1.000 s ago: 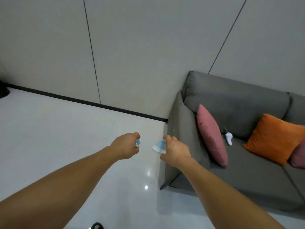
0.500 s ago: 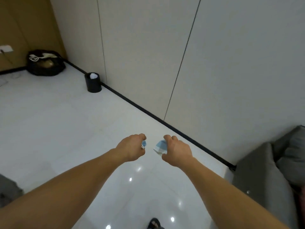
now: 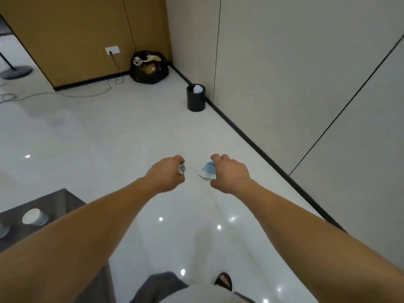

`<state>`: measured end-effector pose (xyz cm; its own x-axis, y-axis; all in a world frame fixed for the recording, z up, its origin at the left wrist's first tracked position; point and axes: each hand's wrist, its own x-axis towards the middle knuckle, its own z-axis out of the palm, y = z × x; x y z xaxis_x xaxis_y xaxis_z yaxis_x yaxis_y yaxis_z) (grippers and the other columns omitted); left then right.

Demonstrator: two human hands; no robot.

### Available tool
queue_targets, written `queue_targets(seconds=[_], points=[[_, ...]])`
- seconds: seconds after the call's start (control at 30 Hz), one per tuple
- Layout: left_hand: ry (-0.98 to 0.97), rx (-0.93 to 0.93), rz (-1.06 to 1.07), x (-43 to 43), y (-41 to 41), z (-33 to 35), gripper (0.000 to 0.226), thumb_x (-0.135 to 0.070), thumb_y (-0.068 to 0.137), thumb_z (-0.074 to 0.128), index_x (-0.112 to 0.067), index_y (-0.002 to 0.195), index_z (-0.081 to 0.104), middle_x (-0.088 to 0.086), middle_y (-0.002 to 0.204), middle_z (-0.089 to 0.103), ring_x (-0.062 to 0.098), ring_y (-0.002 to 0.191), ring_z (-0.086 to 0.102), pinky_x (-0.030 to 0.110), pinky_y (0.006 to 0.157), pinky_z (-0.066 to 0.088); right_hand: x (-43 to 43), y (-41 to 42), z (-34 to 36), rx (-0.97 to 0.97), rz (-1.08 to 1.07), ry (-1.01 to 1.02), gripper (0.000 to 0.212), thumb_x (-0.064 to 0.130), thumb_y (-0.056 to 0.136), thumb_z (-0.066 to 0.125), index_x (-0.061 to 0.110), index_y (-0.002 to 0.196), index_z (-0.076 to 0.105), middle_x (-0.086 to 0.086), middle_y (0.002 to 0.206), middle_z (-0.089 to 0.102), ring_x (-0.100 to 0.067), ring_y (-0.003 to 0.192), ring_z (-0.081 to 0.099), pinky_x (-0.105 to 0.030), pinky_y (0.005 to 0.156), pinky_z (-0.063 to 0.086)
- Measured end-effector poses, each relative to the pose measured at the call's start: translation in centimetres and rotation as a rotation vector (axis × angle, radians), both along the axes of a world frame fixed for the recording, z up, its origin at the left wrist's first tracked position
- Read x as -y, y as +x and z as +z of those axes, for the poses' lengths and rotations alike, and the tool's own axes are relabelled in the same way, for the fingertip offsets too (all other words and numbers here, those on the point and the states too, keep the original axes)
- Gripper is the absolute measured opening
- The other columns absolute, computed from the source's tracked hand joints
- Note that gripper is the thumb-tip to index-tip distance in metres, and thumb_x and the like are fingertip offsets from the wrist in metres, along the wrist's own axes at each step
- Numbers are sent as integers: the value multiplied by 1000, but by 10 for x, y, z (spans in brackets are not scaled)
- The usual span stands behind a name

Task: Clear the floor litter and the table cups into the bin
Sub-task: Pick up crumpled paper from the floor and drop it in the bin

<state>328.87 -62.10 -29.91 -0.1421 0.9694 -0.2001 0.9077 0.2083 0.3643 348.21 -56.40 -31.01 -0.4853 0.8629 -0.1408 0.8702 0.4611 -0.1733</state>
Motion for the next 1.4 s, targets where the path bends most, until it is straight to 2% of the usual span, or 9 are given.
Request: queue_targets(seconds=[0.17, 0.37, 0.7, 0.87, 1.03, 1.17, 1.3, 1.4], points=[[-89, 29, 61, -52, -36, -21, 46, -24, 86, 58, -22, 131, 48, 3, 125, 61, 22, 104, 57, 25, 77, 39, -65, -40, -21, 64, 47, -124, 68, 32, 83, 66, 20, 141, 32, -7, 128, 49, -30, 109, 57, -37, 85, 48], [-108, 64, 56, -150, -100, -39, 47, -24, 88, 55, -21, 134, 46, 3, 127, 59, 23, 106, 57, 26, 79, 40, -162, -102, -41, 109, 42, -156, 67, 33, 82, 66, 20, 140, 34, -7, 127, 50, -29, 108, 57, -36, 83, 46], [-124, 76, 2, -328, -213, -15, 47, -23, 88, 54, -22, 134, 45, 2, 127, 58, 18, 97, 54, 25, 75, 39, -326, -202, -23, 2, -107, -174, 67, 37, 81, 66, 24, 139, 35, -4, 124, 52, -26, 105, 59, -35, 82, 48], [-148, 57, -40, -424, -238, -19, 46, -26, 89, 54, -23, 135, 45, 3, 127, 57, 20, 102, 57, 24, 77, 40, -415, -224, -32, -18, -173, -218, 68, 38, 81, 66, 24, 140, 34, -3, 125, 51, -25, 107, 59, -34, 86, 48], [-102, 37, 3, -537, -271, -13, 42, -26, 90, 53, -23, 132, 46, 3, 123, 59, 17, 92, 54, 25, 75, 41, -531, -261, -33, -35, -129, -181, 69, 39, 81, 67, 24, 140, 35, -3, 124, 51, -25, 107, 59, -34, 86, 48], [-71, 4, 67, -622, -301, 5, 46, -25, 89, 54, -24, 134, 45, 2, 126, 58, 21, 102, 57, 25, 78, 42, -628, -297, -15, -47, -47, -145, 70, 39, 81, 67, 24, 141, 34, -3, 125, 50, -26, 108, 58, -35, 85, 47], [-8, 39, 137, -698, -327, 14, 47, -25, 88, 55, -23, 134, 46, 4, 125, 59, 21, 95, 57, 25, 74, 40, -713, -331, -2, -36, 19, -95, 70, 39, 83, 66, 23, 142, 32, -5, 128, 49, -27, 108, 58, -33, 78, 44], [-37, 49, 137, -742, -346, 5, 49, -25, 88, 55, -24, 136, 45, 3, 128, 58, 23, 104, 58, 25, 78, 41, -758, -354, -7, -15, 47, -126, 70, 38, 83, 65, 23, 142, 32, -6, 129, 48, -28, 108, 58, -34, 79, 45]])
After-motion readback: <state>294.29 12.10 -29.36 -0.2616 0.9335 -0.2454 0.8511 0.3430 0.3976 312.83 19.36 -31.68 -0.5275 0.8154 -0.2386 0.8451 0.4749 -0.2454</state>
